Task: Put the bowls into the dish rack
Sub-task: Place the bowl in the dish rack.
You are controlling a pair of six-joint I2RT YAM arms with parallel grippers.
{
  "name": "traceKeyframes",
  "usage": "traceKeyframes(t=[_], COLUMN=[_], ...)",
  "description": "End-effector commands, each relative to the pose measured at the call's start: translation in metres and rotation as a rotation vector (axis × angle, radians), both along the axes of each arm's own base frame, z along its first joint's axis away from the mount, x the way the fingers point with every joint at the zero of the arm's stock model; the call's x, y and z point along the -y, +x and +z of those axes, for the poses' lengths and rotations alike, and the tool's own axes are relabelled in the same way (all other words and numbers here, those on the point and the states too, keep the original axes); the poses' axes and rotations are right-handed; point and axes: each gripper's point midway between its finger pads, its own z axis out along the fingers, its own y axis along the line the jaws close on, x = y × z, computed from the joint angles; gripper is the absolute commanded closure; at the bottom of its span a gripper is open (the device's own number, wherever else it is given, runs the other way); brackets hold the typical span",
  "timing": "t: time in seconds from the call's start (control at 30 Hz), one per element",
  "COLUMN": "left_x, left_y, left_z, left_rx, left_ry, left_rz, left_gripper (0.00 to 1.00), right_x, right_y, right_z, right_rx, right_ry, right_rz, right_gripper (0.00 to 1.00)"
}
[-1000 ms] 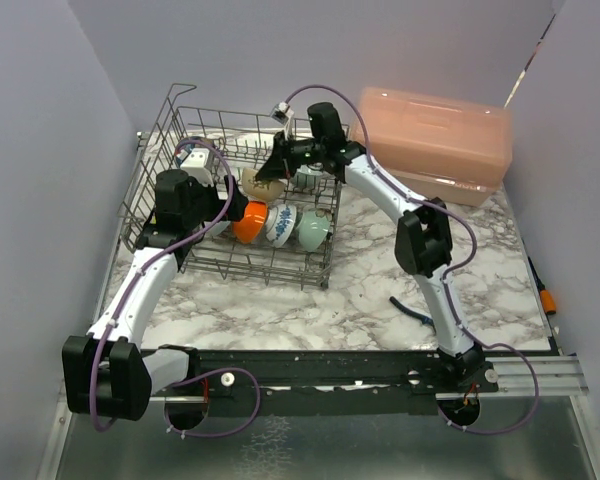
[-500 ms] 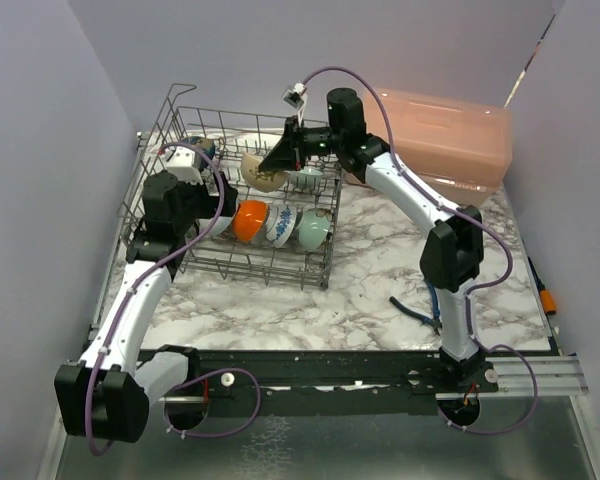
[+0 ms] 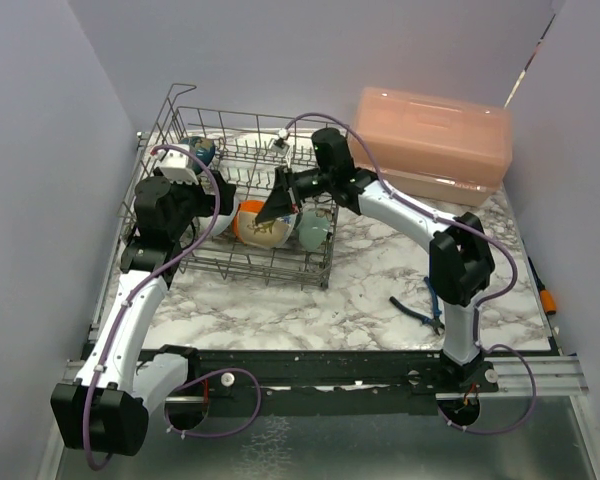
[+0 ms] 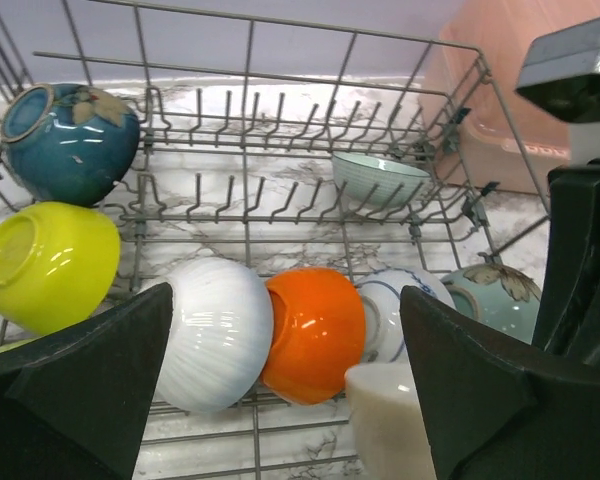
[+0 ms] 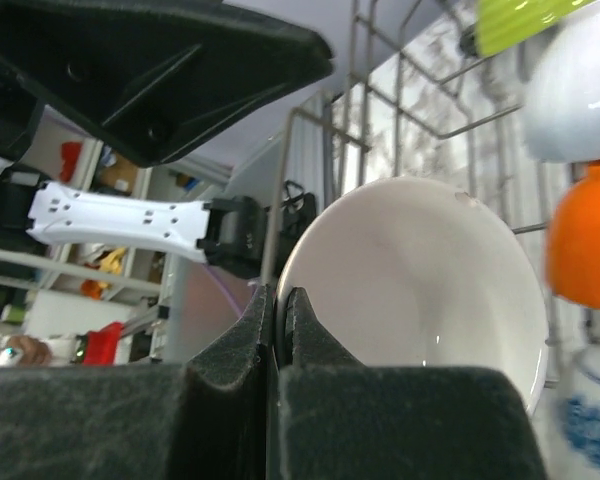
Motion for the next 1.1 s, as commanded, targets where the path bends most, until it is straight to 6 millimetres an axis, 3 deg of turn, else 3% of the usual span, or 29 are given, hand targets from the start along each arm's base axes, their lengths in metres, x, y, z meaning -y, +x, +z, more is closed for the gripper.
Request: traceKeyframes(t=[0.0,0.13,0.27,0.53,0.73,0.83,0.97,1.07], left_x=[0.028,0.052,0.062,0.063,0.061,0.059,0.059,0.058], left_y=[-0.011,-0.023,-0.029,-0.025,-0.023,-0.022,-0.021,-0.021], left_z=[0.001,-0.014,-0.025,-0.029,-0.029,-0.029,-0.027,-0.028], left_rx=[0.005,-0.026,-0.052,-0.069,-0.071,-0.071,-0.07,-0.068], left_ry=[-0.018,-0.016,-0.003,0.008,0.012,0.013,0.011,0.013], left_rz=[-0.183,-0.354,-0.441,-0.454,-0.437,-0.427,-0.419,-0.413], left_gripper=[0.07,0.13,0.16,0.19,0.19,0.18,0.16,0.15], right_x=[0.004,0.008,0.009,0.007,0.008,0.013,0.027,0.04], right_y=[-0.035,-0.044,-0.046,-0.041,-0.027,-0.019,0.005,0.022], right_z=[0.035,0.03,0.021,-0.028,-0.063,-0.085,-0.103,-0.094], right_rx=[-0.031,-0.082,-0.117,-0.28,-0.293,-0.274,-0.157,-0.026], right_ry=[0.093,0.116,0.108,0.053,-0.074,-0.191,-0.337,-0.398], right_rz=[0.071,0.079,0.081,0.017,-0.09,-0.146,-0.291,-0.382], right_gripper=[1.0,1.0,1.0,1.0,0.99,0.9,0.52,0.41])
